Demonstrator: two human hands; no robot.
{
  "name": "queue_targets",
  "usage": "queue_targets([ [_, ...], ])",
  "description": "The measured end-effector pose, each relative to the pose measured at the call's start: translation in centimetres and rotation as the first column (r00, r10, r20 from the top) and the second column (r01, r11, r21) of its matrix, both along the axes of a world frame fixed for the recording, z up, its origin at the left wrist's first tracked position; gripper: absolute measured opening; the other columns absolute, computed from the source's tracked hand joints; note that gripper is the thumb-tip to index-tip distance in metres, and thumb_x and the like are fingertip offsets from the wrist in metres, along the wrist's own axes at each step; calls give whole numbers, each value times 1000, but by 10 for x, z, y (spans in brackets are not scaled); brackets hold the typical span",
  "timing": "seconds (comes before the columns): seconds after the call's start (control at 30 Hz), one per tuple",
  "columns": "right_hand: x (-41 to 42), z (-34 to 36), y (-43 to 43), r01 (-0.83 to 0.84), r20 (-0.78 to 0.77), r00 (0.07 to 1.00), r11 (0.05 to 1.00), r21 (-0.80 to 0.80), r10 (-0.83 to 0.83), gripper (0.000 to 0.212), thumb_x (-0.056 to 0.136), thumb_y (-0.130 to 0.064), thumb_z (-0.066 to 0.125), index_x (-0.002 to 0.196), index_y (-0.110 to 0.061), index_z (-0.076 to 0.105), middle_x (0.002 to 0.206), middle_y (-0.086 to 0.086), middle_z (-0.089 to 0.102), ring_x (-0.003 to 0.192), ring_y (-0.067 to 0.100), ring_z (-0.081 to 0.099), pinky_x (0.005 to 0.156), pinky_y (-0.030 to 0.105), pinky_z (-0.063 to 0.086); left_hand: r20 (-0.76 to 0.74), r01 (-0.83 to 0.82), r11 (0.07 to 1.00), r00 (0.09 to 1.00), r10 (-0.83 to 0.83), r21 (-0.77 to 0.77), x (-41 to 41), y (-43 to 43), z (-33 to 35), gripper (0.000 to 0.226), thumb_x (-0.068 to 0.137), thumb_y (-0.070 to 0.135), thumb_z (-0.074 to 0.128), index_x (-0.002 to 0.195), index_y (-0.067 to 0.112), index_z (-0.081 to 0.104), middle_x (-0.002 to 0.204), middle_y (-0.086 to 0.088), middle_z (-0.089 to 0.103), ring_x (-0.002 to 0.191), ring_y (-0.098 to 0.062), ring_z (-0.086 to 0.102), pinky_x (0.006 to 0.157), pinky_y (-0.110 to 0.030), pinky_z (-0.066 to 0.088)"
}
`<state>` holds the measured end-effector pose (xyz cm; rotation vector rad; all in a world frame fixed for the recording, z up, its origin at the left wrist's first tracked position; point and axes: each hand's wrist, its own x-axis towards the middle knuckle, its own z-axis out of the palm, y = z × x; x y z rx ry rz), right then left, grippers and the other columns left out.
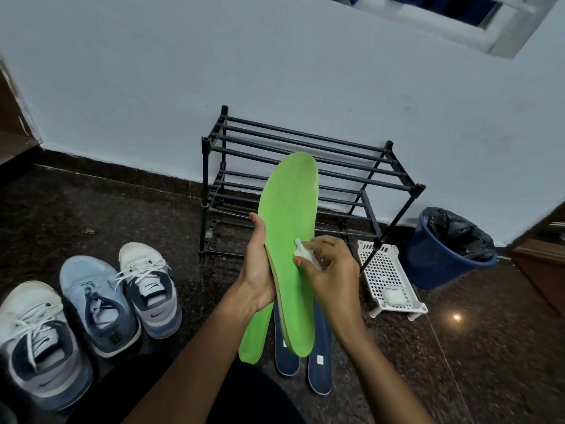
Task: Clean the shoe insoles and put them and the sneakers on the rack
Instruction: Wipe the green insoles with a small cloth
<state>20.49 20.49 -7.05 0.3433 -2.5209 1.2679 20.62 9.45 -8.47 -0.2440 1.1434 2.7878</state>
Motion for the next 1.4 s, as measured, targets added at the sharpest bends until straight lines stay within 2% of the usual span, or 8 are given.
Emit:
queue_targets([
  [0.1, 1, 0, 1, -33, -38, 999, 998, 48, 35, 18, 77, -13, 71, 94, -12, 70, 90, -6, 59, 87, 14, 56, 73, 28, 49, -2, -13, 1000, 1000, 13, -3, 0, 0, -1, 81, 87, 71, 12, 106, 12, 65, 98, -13, 72, 88, -25, 70, 71, -36, 55],
  [0.27, -7, 5, 4, -45, -106, 993, 996, 72, 52, 10, 82, -4, 65, 91, -3, 70, 87, -1, 58, 74, -4, 53, 67, 3, 42, -5, 9, 1000, 1000, -9, -24, -1, 1, -2, 82, 86, 71, 11, 111, 12, 64, 100, -13, 72, 88, -26, 69, 77, -39, 55],
  [0.43, -9, 1, 1, -77, -94, 991, 987, 143, 91, 7, 81, -5, 66, 85, -1, 69, 83, 6, 60, 76, 16, 57, 69, 27, 50, -11, -12, 1000, 1000, 12, -6, -1, -1, -2, 81, 88, 69, 12, 109, 12, 64, 101, -13, 72, 90, -25, 69, 76, -37, 55],
  [0.6, 1, -4, 2, -131, -92, 985, 978, 163, 147, 3, 80, -3, 67, 80, -2, 69, 79, 8, 59, 73, 18, 57, 65, 27, 49, -14, -22, 1000, 1000, 22, 4, -3, 0, -3, 79, 89, 68, 12, 106, 12, 65, 97, -11, 73, 86, -24, 70, 74, -35, 54],
  [0.83, -13, 6, 4, -31, -156, 986, 984, 176, 59, 8, 82, 1, 63, 87, 2, 69, 79, 3, 54, 70, 12, 51, 62, 3, 38, -21, 19, 1000, 1000, -19, -14, -2, 2, -3, 80, 89, 67, 8, 105, 15, 66, 99, -10, 73, 88, -24, 70, 78, -39, 55],
  [1.03, 6, -4, 2, -129, -143, 976, 966, 223, 164, 7, 80, 1, 65, 85, 2, 70, 80, 10, 58, 70, 15, 53, 66, 7, 38, -10, -5, 1000, 1000, 5, 11, -2, -1, -3, 81, 89, 68, 10, 103, 12, 66, 96, -12, 73, 84, -24, 70, 73, -35, 57],
  [1.33, -12, 7, 3, -27, -182, 981, 971, 238, 72, 10, 83, 0, 62, 89, 3, 69, 78, 3, 49, 74, 23, 54, 63, 23, 37, -14, 38, 999, 999, -38, 20, 0, 2, -2, 83, 88, 69, 10, 98, 15, 72, 100, -13, 72, 88, -27, 68, 84, -43, 50],
  [1.4, -3, 4, 0, -87, -170, 976, 965, 249, 132, 10, 83, 0, 62, 90, 3, 69, 78, 3, 50, 73, 22, 53, 62, 18, 37, -10, 20, 999, 1000, -20, 27, 0, 0, -3, 82, 88, 68, 10, 103, 13, 68, 101, -13, 72, 90, -26, 69, 81, -40, 53],
])
